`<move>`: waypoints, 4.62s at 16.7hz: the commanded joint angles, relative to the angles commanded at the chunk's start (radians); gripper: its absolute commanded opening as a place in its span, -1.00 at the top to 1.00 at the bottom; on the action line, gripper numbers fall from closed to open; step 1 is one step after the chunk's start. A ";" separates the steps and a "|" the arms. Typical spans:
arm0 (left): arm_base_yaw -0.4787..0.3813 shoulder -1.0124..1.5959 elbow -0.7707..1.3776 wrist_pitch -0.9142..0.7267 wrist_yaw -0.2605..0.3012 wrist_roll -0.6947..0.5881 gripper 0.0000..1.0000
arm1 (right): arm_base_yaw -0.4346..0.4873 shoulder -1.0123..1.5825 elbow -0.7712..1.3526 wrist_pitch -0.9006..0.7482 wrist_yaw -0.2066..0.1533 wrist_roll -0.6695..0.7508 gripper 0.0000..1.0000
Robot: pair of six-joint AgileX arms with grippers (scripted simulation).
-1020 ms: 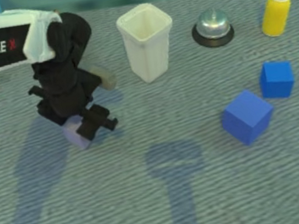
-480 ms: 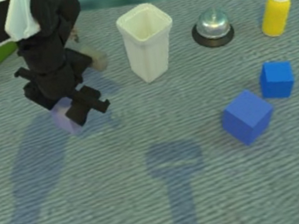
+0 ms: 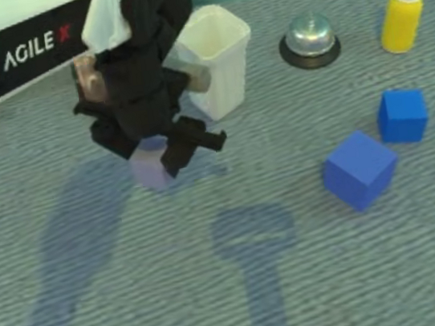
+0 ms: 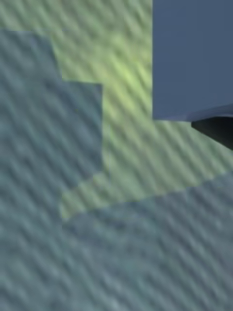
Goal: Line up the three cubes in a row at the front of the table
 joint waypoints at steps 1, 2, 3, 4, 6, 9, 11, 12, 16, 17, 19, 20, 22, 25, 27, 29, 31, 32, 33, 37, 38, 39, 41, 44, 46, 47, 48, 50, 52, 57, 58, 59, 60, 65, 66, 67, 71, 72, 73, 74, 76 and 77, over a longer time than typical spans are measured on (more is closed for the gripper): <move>-0.037 0.018 0.031 -0.017 -0.002 -0.078 1.00 | 0.000 0.000 0.000 0.000 0.000 0.000 -1.00; -0.076 0.036 0.062 -0.035 -0.003 -0.162 1.00 | 0.000 0.000 0.000 0.000 0.000 0.000 -1.00; -0.116 0.055 0.094 -0.053 -0.005 -0.252 1.00 | 0.000 0.000 0.000 0.000 0.000 0.000 -1.00; -0.157 0.074 0.125 -0.072 -0.007 -0.346 1.00 | 0.000 0.000 0.000 0.000 0.000 0.000 -1.00; -0.240 0.108 0.187 -0.107 -0.009 -0.533 1.00 | 0.000 0.000 0.000 0.000 0.000 0.000 -1.00; -0.352 0.147 0.270 -0.151 -0.014 -0.779 1.00 | 0.000 0.000 0.000 0.000 0.000 0.000 -1.00; -0.412 0.160 0.313 -0.169 -0.018 -0.894 1.00 | 0.000 0.000 0.000 0.000 0.000 0.000 -1.00; -0.435 0.163 0.329 -0.175 -0.020 -0.936 1.00 | 0.000 0.000 0.000 0.000 0.000 0.000 -1.00; -0.472 0.165 0.355 -0.182 -0.024 -1.001 1.00 | 0.000 0.000 0.000 0.000 0.000 0.000 -1.00; -0.472 0.165 0.355 -0.182 -0.024 -1.001 1.00 | 0.000 0.000 0.000 0.000 0.000 0.000 -1.00; -0.467 0.162 0.352 -0.181 -0.023 -0.998 1.00 | 0.000 0.000 0.000 0.000 0.000 0.000 -1.00; -0.468 0.163 0.349 -0.177 -0.023 -0.997 1.00 | 0.000 0.000 0.000 0.000 0.000 0.000 -1.00; -0.468 0.167 0.313 -0.139 -0.024 -0.995 1.00 | 0.000 0.000 0.000 0.000 0.000 0.000 -1.00; -0.467 0.184 0.224 -0.024 -0.023 -0.996 1.00 | 0.000 0.000 0.000 0.000 0.000 0.000 -1.00; -0.467 0.196 0.167 0.043 -0.023 -0.996 1.00 | 0.000 0.000 0.000 0.000 0.000 0.000 -1.00; -0.468 0.203 0.142 0.068 -0.024 -0.997 1.00 | 0.000 0.000 0.000 0.000 0.000 0.000 -1.00; -0.468 0.203 0.142 0.068 -0.024 -0.997 1.00 | 0.000 0.000 0.000 0.000 0.000 0.000 -1.00; -0.468 0.203 0.142 0.068 -0.024 -0.997 1.00 | 0.000 0.000 0.000 0.000 0.000 0.000 -1.00; -0.468 0.203 0.142 0.068 -0.024 -0.997 0.85 | 0.000 0.000 0.000 0.000 0.000 0.000 -1.00; -0.468 0.203 0.142 0.068 -0.024 -0.997 0.25 | 0.000 0.000 0.000 0.000 0.000 0.000 -1.00; -0.468 0.203 0.142 0.068 -0.024 -0.997 0.10 | 0.000 0.000 0.000 0.000 0.000 0.000 -1.00; -0.468 0.203 0.142 0.068 -0.024 -0.997 -0.06 | 0.000 0.000 0.000 0.000 0.000 0.000 -1.00; -0.468 0.203 0.142 0.068 -0.024 -0.997 -0.36 | 0.000 0.000 0.000 0.000 0.000 0.000 -1.00; -0.468 0.203 0.142 0.068 -0.024 -0.997 -0.81 | 0.000 0.000 0.000 0.000 0.000 0.000 -1.00; -0.468 0.203 0.142 0.068 -0.024 -0.997 -1.00 | 0.000 0.000 0.000 0.000 0.000 0.000 -1.00; -0.468 0.203 0.142 0.068 -0.024 -0.997 -1.00 | 0.000 0.000 0.000 0.000 0.000 0.000 -1.00; -0.468 0.203 0.142 0.068 -0.024 -0.997 -1.00 | 0.000 0.000 0.000 0.000 0.000 0.000 -1.00; -0.468 0.203 0.142 0.068 -0.024 -0.997 -1.00 | 0.000 0.000 0.000 0.000 0.000 0.000 -1.00; -0.468 0.203 0.142 0.068 -0.024 -0.997 -1.00 | 0.000 0.000 0.000 0.000 0.000 0.000 -1.00; -0.469 0.198 0.183 0.027 -0.024 -0.998 -1.00 | 0.000 0.000 0.000 0.000 0.000 0.000 -1.00; -0.466 0.192 0.210 -0.007 -0.024 -0.999 -1.00 | 0.000 0.000 0.000 0.000 0.000 0.000 -1.00; -0.463 0.186 0.240 -0.048 -0.024 -1.001 -1.00 | 0.000 0.000 0.000 0.000 0.000 0.000 -1.00; -0.461 0.180 0.271 -0.091 -0.024 -1.002 -1.00 | 0.000 0.000 0.000 0.000 0.000 0.000 -1.00; -0.453 0.159 0.345 -0.178 -0.024 -1.003 -1.00 | 0.000 0.000 0.000 0.000 0.000 0.000 -1.00; -0.453 0.159 0.345 -0.178 -0.024 -1.003 -1.00 | 0.000 0.000 0.000 0.000 0.000 0.000 -1.00; -0.458 0.162 0.343 -0.176 -0.024 -1.002 -1.00 | 0.000 0.000 0.000 0.000 0.000 0.000 -1.00; -0.428 0.102 0.285 -0.139 -0.027 -0.991 -1.00 | 0.009 0.056 0.057 -0.040 -0.003 0.012 -1.00; -0.407 0.061 0.245 -0.114 -0.028 -0.983 -1.00 | 0.013 0.093 0.094 -0.066 -0.004 0.020 -1.00; -0.381 0.010 0.197 -0.085 -0.029 -0.973 -1.00 | 0.018 0.139 0.139 -0.096 -0.005 0.028 -1.00; -0.350 -0.052 0.139 -0.050 -0.031 -0.961 -1.00 | 0.024 0.199 0.198 -0.134 -0.005 0.039 -1.00; -0.276 -0.207 0.001 0.033 -0.034 -0.930 -1.00 | 0.035 0.338 0.334 -0.220 -0.004 0.062 -1.00; -0.235 -0.299 -0.079 0.081 -0.035 -0.910 -1.00 | 0.042 0.428 0.419 -0.272 -0.003 0.076 -1.00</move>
